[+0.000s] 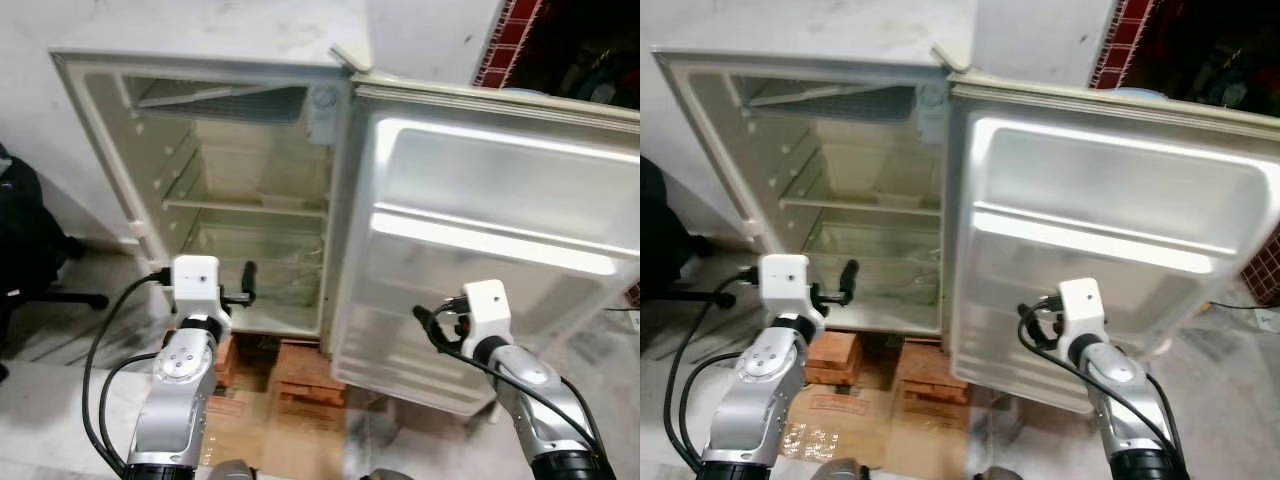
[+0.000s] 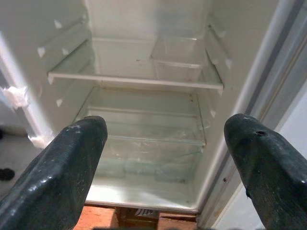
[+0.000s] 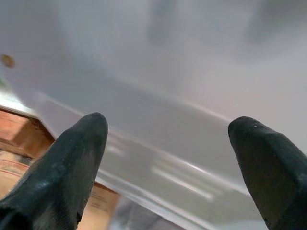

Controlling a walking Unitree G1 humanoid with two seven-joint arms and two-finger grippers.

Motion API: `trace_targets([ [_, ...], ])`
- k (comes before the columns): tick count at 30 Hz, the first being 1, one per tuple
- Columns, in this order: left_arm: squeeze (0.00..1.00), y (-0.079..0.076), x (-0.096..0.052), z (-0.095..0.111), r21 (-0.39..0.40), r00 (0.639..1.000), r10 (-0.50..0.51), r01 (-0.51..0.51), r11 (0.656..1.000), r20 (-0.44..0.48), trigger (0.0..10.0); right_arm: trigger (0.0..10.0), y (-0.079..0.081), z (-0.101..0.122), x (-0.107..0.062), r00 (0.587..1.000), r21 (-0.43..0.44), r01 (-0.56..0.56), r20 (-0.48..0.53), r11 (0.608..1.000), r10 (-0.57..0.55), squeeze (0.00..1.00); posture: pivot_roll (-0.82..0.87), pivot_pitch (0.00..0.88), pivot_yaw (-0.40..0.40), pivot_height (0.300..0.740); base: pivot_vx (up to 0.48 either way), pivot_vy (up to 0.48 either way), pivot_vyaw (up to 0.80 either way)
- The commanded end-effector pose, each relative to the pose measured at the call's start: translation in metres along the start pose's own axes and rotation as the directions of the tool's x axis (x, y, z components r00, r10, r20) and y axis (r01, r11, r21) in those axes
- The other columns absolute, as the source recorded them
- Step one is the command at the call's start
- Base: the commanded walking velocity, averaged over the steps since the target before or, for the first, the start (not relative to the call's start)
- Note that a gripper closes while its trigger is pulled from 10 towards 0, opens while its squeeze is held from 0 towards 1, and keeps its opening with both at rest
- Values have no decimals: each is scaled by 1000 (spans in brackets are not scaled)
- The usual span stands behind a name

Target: Restocking fridge

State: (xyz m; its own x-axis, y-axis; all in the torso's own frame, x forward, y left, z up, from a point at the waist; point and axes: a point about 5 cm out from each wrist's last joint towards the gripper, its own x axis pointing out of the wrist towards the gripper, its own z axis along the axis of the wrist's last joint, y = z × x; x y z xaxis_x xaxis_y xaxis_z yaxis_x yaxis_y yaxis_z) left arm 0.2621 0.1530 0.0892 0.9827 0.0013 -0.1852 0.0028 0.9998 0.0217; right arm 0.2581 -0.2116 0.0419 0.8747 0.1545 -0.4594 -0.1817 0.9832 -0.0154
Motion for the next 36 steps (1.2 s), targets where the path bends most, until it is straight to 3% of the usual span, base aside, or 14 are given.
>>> trace_targets([
  [1,0,6,-1,1,2,1000,29,-29,1000,-2,10000,10000,4,2,5,1000,-11,-11,1,1000,11,0,51,0,-31,740,0,-461,0],
  [13,0,3,-1,1,7,1000,15,-15,1000,-9,10000,10000,7,-9,8,991,-27,-115,-79,993,112,0,51,0,-32,740,-120,-418,0],
  [18,0,1,-2,3,4,1000,5,-5,1000,5,10000,10000,7,-12,7,971,-34,-210,-124,977,205,0,52,0,-33,740,0,-374,0],
  [22,0,2,-1,4,-1,1000,10,-10,1000,6,10000,10000,-3,-12,11,974,-102,-178,-156,979,161,0,54,0,-34,740,0,0,0],
  [27,0,4,-1,4,2,1000,30,-30,1000,3,10000,10000,-18,10,24,998,-102,-15,-63,995,8,0,56,0,-32,740,0,0,0],
  [28,0,5,0,4,2,999,39,-39,999,0,10000,10000,-19,23,29,1000,-79,24,-2,997,-24,0,58,0,-31,740,0,0,0],
  [32,0,8,0,4,-2,998,59,-59,998,-2,10000,10000,-12,42,36,996,-42,37,80,998,-34,0,62,0,-32,740,0,0,0],
  [36,0,11,0,4,-18,997,81,-81,997,-7,10000,10000,-3,46,41,993,-19,25,114,1000,-22,0,65,0,-33,740,0,0,0],
])
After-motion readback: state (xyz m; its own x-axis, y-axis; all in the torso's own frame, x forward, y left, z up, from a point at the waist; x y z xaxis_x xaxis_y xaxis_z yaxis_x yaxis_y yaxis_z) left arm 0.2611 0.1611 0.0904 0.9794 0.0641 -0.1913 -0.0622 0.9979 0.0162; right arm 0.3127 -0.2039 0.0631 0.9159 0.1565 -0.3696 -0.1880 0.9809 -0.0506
